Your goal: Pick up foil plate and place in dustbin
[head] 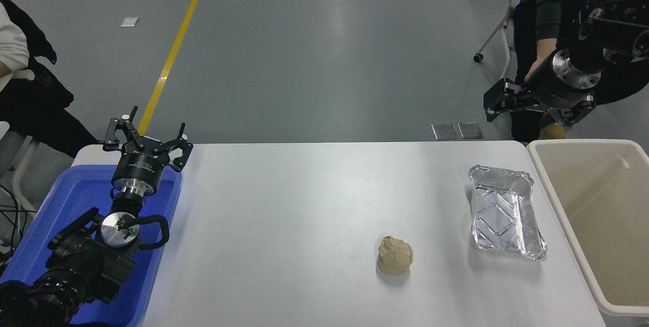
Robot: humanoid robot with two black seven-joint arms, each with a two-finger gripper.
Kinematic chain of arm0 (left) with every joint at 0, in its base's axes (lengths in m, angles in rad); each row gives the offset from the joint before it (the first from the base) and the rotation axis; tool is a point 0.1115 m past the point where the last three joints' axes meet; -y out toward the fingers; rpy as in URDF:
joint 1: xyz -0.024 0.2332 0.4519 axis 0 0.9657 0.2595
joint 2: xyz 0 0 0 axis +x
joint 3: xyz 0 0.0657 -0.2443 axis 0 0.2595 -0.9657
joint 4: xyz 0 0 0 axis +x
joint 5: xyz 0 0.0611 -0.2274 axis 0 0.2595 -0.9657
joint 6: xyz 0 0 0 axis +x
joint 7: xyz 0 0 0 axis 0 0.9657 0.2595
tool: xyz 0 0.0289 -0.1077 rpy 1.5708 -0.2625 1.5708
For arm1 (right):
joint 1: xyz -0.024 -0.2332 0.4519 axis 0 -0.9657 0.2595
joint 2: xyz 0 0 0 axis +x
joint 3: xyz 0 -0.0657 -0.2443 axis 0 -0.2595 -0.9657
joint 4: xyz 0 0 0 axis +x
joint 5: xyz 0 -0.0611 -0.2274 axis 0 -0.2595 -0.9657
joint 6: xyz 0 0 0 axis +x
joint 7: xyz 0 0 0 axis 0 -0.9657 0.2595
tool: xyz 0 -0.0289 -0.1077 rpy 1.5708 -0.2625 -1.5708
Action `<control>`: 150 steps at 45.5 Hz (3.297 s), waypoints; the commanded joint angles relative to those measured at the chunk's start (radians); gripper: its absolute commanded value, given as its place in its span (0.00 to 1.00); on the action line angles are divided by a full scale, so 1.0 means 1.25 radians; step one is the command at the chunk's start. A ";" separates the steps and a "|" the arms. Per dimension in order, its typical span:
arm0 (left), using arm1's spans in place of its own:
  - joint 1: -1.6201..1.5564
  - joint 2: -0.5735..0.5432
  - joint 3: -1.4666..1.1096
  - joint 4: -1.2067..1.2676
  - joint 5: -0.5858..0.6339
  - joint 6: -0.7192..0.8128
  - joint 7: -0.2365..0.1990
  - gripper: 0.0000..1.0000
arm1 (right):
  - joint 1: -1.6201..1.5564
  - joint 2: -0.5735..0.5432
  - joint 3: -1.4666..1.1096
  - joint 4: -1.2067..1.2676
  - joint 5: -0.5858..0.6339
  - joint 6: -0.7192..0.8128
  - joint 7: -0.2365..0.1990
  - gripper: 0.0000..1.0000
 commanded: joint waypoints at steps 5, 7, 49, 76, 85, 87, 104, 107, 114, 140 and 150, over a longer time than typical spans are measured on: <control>0.000 0.001 0.000 0.000 0.000 0.000 0.000 0.99 | -0.073 -0.042 -0.018 0.012 -0.021 -0.011 -0.001 1.00; 0.000 0.001 0.000 0.000 0.000 0.000 0.000 0.99 | -0.089 -0.045 -0.027 0.012 -0.041 -0.045 -0.001 1.00; 0.000 0.001 0.000 0.000 0.000 0.000 0.000 0.99 | -0.408 -0.037 0.066 0.003 -0.373 -0.457 0.026 1.00; 0.000 0.001 0.000 0.000 0.000 0.000 0.000 0.99 | -0.523 -0.029 0.158 -0.017 -0.375 -0.574 0.025 1.00; 0.000 0.001 0.000 0.000 0.000 0.000 0.000 0.99 | -0.589 -0.010 0.164 -0.059 -0.373 -0.636 0.025 0.98; 0.000 0.001 0.000 0.000 0.000 0.000 0.000 0.99 | -0.603 -0.006 0.164 -0.068 -0.375 -0.654 0.025 0.98; 0.000 -0.001 0.000 0.000 0.000 0.000 0.000 0.99 | -0.663 0.007 0.164 -0.109 -0.376 -0.703 0.025 0.61; 0.000 0.001 0.000 0.000 0.000 0.000 0.000 0.99 | -0.664 0.010 0.164 -0.109 -0.376 -0.703 0.025 0.55; 0.000 0.001 0.000 0.000 0.000 0.000 0.000 0.99 | -0.664 0.011 0.164 -0.107 -0.375 -0.704 0.025 0.46; 0.000 0.001 0.000 0.000 0.000 0.000 0.000 0.99 | -0.653 0.020 0.184 -0.092 -0.375 -0.703 0.031 0.00; 0.000 0.001 0.000 0.000 0.000 0.000 0.000 0.99 | -0.550 -0.006 0.174 -0.019 -0.371 -0.693 0.048 0.00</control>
